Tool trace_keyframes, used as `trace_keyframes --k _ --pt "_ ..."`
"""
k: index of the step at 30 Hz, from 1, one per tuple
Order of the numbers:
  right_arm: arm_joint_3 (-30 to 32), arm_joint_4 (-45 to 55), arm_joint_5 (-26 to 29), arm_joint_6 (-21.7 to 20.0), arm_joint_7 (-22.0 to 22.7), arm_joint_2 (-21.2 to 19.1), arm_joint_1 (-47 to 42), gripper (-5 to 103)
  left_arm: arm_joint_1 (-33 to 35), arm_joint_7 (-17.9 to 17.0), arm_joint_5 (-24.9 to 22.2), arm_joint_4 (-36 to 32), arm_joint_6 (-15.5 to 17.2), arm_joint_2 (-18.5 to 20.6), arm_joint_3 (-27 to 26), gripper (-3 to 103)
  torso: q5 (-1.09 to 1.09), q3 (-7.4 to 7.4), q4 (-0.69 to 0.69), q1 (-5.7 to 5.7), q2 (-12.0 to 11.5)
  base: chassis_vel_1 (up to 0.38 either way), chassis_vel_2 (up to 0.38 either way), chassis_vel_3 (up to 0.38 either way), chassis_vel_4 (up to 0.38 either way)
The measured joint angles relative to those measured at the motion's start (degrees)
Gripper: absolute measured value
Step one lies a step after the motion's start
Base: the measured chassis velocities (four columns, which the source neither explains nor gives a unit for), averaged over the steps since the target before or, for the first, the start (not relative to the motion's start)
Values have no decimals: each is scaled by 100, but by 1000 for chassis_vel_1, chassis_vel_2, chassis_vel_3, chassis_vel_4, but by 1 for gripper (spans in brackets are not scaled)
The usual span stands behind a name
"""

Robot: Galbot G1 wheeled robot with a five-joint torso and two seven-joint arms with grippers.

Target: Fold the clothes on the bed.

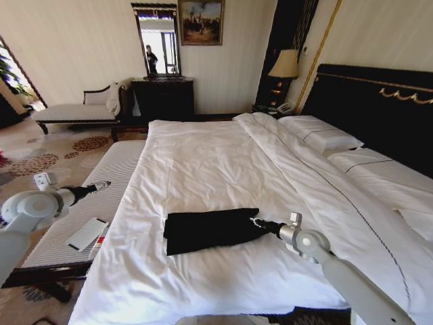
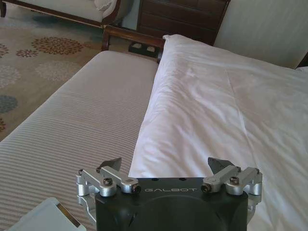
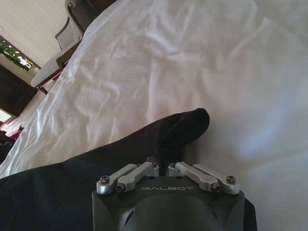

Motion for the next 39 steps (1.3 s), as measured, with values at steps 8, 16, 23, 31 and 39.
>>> trace_keyframes --k 8,16,23,31,39 --pt "325 147 80 -18 30 -133 -234 2 -76 36 32 81 -18 -2 47 100 1 0 0 0 0 0 0 0 0" --pt "1109 356 511 -213 278 -797 -485 2 -105 41 48 116 -21 -42 42 100 -2 0 -2 0 0 0 0 0 0" --pt "587 1957 708 -34 811 -615 -448 2 -107 39 -5 85 -22 -89 -144 100 -1 0 0 0 0 0 0 0 0" --pt "-1051 2113 621 631 581 -385 787 2 65 -26 -37 -80 -7 3 -326 100 -1 0 1 0 0 0 0 0 0" --pt "-2512 1144 238 867 355 286 1721 2 146 -176 -48 -99 19 26 -389 100 0 0 1 0 0 0 0 0 0"
